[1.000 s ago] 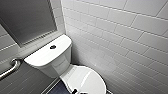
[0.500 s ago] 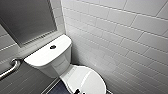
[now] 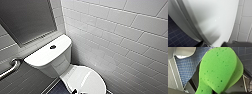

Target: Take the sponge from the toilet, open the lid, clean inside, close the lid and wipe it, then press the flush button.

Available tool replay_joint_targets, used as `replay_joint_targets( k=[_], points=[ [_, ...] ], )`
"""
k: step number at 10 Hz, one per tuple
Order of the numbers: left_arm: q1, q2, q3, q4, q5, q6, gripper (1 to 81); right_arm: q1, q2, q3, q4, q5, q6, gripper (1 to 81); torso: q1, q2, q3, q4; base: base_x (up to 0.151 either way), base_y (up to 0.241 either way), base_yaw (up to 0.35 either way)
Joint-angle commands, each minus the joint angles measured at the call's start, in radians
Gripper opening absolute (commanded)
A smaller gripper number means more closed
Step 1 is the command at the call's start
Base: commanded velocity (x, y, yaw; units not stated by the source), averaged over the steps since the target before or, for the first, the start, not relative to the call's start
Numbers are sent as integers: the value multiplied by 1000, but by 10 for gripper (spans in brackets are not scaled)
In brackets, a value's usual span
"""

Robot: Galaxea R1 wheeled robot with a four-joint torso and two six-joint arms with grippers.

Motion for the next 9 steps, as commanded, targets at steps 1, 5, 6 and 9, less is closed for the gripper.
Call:
replay_joint_targets(
  k=[1, 5, 6, 9],
  points=[
    [-146, -12, 58, 65, -86, 21, 811, 8, -36, 20, -24, -47, -1, 10, 0, 0, 0, 0, 0, 0, 0],
    [-146, -14, 70, 80, -97, 21, 811, 11, -36, 20, -24, -47, -1, 10, 0, 0, 0, 0, 0, 0, 0],
    [-147, -23, 102, 89, -108, 21, 811, 11, -35, 20, -24, -47, -1, 10, 0, 0, 0, 0, 0, 0, 0],
    [-150, -54, 184, 108, -132, 21, 811, 11, -29, 18, -24, -47, -1, 10, 0, 0, 0, 0, 0, 0, 0]
  ],
)
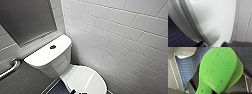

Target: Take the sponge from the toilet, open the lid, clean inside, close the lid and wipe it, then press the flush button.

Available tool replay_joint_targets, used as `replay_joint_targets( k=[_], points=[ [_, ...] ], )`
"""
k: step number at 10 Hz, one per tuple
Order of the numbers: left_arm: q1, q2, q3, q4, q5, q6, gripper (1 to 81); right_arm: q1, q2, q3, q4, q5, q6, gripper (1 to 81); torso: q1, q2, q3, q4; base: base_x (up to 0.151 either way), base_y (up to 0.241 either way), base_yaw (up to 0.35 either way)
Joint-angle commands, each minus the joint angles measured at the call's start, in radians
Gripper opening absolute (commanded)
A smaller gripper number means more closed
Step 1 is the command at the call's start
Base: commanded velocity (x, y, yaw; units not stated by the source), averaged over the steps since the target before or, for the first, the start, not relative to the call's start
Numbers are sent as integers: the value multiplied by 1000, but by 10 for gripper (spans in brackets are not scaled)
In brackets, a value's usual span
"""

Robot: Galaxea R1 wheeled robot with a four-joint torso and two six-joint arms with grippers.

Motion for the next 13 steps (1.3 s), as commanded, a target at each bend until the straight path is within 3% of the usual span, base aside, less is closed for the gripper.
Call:
replay_joint_targets(
  k=[1, 6, 8, 9, 13],
  points=[
    [-156, -16, 118, 81, -89, 20, 811, 6, -33, 18, -24, -47, -1, 10, 0, 0, 0, 0, 0, 0, 0],
    [-156, -43, 184, 81, -127, 9, 811, 6, -29, 18, -24, -45, -1, 10, 0, 0, 0, 0, 0, 0, 0],
    [-156, -55, 194, 81, -139, -49, 811, 6, -26, 15, -22, -44, -1, 10, 0, 0, 54, 0, 0, 0, 0],
    [-156, -58, 203, 81, -141, -73, 811, 10, -26, 15, -21, -47, 0, 10, 0, 0, 10, 0, 0, 0, 0],
    [-156, -79, 222, 46, -170, -225, 811, 10, -24, 17, -21, -47, 0, 10, 0, 0, 30, 0, 0, 0, 0]
  ],
)
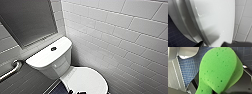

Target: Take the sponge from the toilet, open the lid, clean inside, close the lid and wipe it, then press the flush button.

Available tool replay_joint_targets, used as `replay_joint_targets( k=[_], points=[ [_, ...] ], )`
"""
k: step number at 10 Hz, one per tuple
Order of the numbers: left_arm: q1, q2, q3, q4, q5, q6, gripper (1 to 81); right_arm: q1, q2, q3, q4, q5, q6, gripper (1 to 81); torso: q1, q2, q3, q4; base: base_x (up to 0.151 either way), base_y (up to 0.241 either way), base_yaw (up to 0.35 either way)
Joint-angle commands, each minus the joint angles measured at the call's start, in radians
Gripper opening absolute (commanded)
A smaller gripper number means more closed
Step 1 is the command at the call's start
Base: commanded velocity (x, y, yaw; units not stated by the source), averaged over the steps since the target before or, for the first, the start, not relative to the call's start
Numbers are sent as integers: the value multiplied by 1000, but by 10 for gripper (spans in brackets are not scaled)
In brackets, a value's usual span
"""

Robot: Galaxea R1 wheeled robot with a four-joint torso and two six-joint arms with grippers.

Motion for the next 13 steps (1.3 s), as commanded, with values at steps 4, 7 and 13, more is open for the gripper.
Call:
replay_joint_targets(
  k=[4, 7, 13],
  points=[
    [-151, -38, 130, 39, -140, -163, 811, 4, -38, 11, -21, -41, 0, 10, 0, 0, 0, 0, 0, 0, 0],
    [-151, -72, 219, 82, -194, -154, 811, 4, -34, 11, -23, -41, -1, 10, 0, 0, 0, 0, 0, 0, 0],
    [-125, -207, 376, 82, -280, -229, 811, 5, -28, 9, -24, -41, -1, 10, 0, 0, 0, 0, 0, 0, 0]
  ],
)
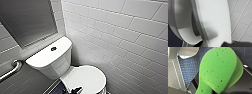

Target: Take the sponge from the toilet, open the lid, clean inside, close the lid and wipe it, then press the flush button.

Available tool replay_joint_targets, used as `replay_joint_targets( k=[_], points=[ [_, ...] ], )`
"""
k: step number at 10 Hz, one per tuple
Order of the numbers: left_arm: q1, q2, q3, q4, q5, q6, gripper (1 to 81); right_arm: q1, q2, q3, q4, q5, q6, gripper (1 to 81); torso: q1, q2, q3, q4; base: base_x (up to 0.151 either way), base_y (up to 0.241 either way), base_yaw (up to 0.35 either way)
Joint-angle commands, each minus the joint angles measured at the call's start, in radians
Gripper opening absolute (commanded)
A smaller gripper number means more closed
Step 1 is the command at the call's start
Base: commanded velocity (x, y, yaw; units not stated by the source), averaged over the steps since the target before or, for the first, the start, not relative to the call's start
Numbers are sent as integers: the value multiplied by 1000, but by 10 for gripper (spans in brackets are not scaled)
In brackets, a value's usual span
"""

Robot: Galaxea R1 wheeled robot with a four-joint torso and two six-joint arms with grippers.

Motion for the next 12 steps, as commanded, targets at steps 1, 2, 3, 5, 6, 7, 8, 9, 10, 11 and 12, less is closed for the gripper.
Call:
replay_joint_targets(
  k=[1, 2, 3, 5, 6, 7, 8, 9, 10, 11, 12],
  points=[
    [-129, -60, 127, 82, -89, -39, 811, 6, -34, 11, -24, -42, -1, 10, 0, 0, 0, 0, 0, 0, 0],
    [-129, -71, 142, 82, -90, -42, 811, 4, -34, 11, -24, -42, -1, 10, 0, 0, 0, 0, 0, 0, 0],
    [-129, -80, 153, 81, -99, -53, 811, 4, -34, 11, -24, -42, 0, 10, 0, 0, 0, 0, 0, 0, 0],
    [-129, -91, 166, 85, -112, -97, 811, 4, -33, 11, -24, -42, -1, 10, 0, 0, 0, 0, 0, 0, 0],
    [-133, -98, 166, 84, -113, -117, 811, 7, -33, 13, -24, -43, -1, 10, 0, 0, 0, 0, 0, 0, 0],
    [-142, -111, 164, 87, -112, -145, 811, 7, -33, 16, -24, -43, 0, 10, 0, 0, 0, 0, 0, 0, 0],
    [-150, -124, 170, 90, -112, -162, 811, 6, -33, 14, -24, -43, 0, 10, 0, 0, 0, 0, 0, 0, 0],
    [-155, -137, 189, 91, -113, -165, 811, 6, -31, 13, -24, -43, 0, 10, 0, 0, 0, 0, 0, 0, 0],
    [-159, -150, 225, 91, -122, -163, 811, 7, -30, 13, -24, -43, 0, 10, 0, 0, 0, 0, 0, 0, 0],
    [-161, -161, 256, 93, -133, -162, 811, 6, -30, 16, -24, -43, 0, 10, 0, 0, 0, 0, 0, 0, 0],
    [-164, -173, 291, 99, -133, -162, 811, 4, -30, 17, -24, -43, 0, 10, 0, 0, 0, 0, 0, 0, 0]
  ],
)
